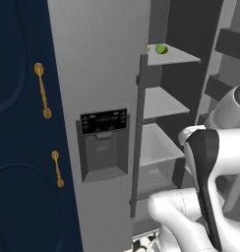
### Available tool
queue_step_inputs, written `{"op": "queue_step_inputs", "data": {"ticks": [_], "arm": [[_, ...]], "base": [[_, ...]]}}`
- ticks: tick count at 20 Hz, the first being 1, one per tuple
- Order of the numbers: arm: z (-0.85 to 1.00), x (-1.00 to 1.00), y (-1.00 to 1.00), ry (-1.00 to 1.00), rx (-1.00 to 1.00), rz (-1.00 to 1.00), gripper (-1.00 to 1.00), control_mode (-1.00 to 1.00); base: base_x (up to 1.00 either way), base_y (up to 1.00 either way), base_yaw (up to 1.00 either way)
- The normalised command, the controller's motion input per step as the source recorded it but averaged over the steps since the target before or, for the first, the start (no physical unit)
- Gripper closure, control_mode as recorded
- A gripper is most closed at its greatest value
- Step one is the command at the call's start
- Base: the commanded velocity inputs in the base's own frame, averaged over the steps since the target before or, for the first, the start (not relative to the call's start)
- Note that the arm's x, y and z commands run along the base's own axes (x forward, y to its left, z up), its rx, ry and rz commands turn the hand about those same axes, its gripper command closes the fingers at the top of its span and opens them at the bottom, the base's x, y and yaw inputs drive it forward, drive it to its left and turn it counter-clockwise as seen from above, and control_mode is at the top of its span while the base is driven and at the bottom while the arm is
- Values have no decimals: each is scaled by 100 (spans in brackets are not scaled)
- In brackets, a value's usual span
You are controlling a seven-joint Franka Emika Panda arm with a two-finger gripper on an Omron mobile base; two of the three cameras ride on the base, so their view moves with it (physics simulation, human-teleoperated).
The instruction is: Grab a lemon wedge from the fridge and one ice cube from the ice bowl, and put them in the glass of lemonade.
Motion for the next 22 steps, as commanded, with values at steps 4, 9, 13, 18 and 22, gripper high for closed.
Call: {"op": "queue_step_inputs", "data": {"ticks": [4, 9, 13, 18, 22], "arm": [[0, 0, 0, 0, 0, 0, -100, 100], [0, 0, 0, 0, 0, 0, -100, 100], [0, 0, 0, 0, 0, 0, -100, 100], [0, 0, 0, 0, 0, 0, -100, 100], [0, 0, 0, 0, 0, 0, -100, 100]], "base": [[73, -3, -11], [49, -33, -3], [28, -56, 0], [17, -17, 1], [20, 0, 10]]}}
